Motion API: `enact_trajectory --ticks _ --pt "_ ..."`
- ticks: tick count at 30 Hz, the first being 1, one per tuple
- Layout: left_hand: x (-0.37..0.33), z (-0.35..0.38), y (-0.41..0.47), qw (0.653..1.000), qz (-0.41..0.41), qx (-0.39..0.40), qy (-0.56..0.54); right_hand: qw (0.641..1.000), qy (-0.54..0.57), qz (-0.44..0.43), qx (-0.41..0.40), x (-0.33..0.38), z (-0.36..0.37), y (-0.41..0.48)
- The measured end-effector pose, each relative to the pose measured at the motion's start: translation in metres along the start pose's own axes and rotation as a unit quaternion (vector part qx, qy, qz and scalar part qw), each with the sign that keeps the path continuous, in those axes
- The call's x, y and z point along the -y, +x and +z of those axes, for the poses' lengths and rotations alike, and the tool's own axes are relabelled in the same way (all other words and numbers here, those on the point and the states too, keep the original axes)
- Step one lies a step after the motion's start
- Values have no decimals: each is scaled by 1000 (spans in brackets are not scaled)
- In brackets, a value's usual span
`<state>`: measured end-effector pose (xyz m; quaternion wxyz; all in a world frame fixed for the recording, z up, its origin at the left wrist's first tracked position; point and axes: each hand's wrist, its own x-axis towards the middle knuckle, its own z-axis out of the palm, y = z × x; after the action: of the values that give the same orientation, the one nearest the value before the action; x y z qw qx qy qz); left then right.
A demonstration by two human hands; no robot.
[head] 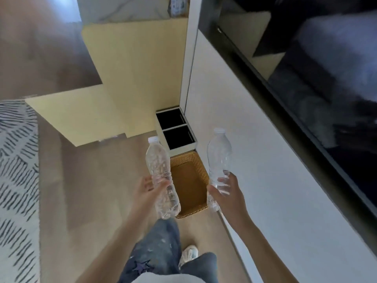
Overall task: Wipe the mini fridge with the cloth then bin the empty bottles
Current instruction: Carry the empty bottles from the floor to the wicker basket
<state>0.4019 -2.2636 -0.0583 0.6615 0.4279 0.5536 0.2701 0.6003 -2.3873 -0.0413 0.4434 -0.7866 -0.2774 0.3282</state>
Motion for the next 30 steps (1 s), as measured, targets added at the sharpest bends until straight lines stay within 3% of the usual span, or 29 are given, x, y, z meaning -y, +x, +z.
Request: enact_trajectory --ticks 8,15,21,30 --pt "29 49 66 997 -47 -55 35 996 -26 26 82 -34 16 99" --pt "89 84 199 991 -110 -47 67 990 -26 91 107 -106 72 216" --pt "199 116 318 983 -158 -79 47 978 -57 150 136 -246 130 316" --pt "440 163 492 971 -190 -124 80 961 -103 171 193 -508 212 433"
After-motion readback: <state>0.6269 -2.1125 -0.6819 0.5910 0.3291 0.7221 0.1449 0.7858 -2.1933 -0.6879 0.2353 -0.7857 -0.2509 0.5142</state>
